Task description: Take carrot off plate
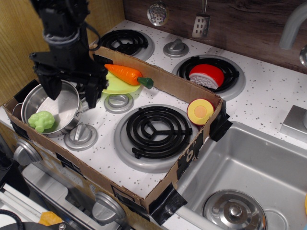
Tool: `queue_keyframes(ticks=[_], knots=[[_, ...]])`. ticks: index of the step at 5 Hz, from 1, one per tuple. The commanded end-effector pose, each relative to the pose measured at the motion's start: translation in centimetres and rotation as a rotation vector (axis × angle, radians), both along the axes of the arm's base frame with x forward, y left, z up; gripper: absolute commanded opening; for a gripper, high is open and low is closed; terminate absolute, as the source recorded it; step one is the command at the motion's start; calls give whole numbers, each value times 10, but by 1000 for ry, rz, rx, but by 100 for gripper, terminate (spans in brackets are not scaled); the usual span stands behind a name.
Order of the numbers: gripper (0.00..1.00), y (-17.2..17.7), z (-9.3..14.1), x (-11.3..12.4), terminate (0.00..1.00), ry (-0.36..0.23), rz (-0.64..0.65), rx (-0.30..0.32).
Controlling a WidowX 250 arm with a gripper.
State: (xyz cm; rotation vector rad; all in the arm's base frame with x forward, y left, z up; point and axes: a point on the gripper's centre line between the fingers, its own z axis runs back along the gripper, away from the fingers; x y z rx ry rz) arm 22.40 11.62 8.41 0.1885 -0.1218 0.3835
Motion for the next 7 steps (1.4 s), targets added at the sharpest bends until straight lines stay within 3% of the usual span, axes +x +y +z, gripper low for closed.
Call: queue_keyframes(ticks=[1,3,4,5,6,7], knots=[[100,23,0,51,0,-87,320,52],[100,39,-4,91,0,-115,561,-3],[100,41,-2,102,0,-193,637,-71],[100,42,-2,111,0,-228,731,-95],[100,46,-10,116,0,-240,785,-173],[100,47,-20,121,0,-203,858,-210]])
